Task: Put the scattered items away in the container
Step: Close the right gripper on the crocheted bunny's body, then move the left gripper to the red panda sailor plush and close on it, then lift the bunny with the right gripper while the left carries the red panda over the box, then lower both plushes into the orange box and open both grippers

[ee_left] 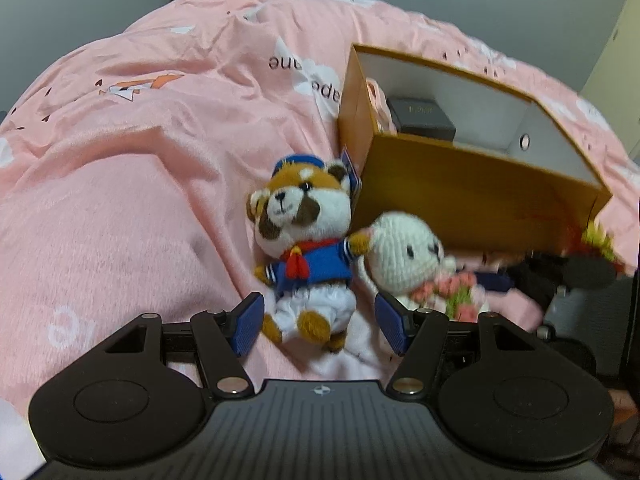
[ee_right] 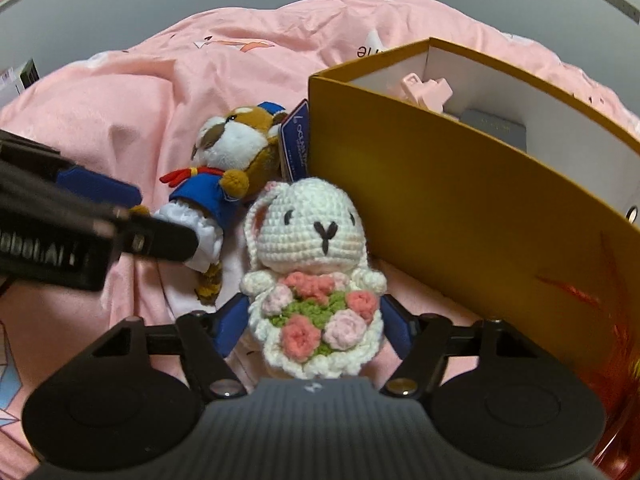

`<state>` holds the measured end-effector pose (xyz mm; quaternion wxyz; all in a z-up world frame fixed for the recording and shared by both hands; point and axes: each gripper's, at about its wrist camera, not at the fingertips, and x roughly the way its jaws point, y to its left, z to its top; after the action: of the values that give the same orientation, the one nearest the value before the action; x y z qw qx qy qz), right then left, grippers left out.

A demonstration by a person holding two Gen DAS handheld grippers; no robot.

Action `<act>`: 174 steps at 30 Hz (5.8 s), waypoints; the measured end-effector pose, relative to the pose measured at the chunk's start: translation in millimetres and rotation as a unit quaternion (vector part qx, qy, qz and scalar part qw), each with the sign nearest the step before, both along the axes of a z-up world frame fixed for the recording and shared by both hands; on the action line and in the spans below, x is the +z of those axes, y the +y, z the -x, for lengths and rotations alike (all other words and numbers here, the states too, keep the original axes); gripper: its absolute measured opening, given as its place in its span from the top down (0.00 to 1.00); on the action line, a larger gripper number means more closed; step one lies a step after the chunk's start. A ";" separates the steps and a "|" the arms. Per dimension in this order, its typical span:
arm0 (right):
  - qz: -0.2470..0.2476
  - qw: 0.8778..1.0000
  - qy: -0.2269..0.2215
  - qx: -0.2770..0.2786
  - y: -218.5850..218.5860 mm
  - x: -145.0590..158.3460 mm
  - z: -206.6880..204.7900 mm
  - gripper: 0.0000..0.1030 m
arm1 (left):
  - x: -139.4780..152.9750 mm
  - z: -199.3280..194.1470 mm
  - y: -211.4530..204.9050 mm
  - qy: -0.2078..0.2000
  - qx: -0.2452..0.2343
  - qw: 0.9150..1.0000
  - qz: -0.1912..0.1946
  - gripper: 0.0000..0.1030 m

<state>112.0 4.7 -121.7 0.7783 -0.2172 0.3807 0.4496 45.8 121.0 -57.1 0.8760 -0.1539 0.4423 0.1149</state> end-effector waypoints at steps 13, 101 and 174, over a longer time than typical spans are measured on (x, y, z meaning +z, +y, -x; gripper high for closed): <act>0.036 0.996 -0.068 -0.044 -31.9 17.1 -1.1 0.43 | -19.9 -29.0 9.7 0.044 0.021 0.999 0.017 0.35; -0.155 0.970 -0.038 -0.182 -124.9 164.6 -89.6 0.50 | 93.8 -80.2 -47.5 -0.101 -0.095 0.990 -0.015 0.59; 0.029 0.984 0.019 -0.176 -75.0 78.5 -229.5 0.57 | -15.8 -278.6 -55.3 0.100 -0.186 0.966 0.148 0.47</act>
<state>341.5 -70.3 -43.2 0.8315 -0.1603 0.4402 0.2984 324.5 65.7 -72.9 0.8008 -0.1848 0.5604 -0.1024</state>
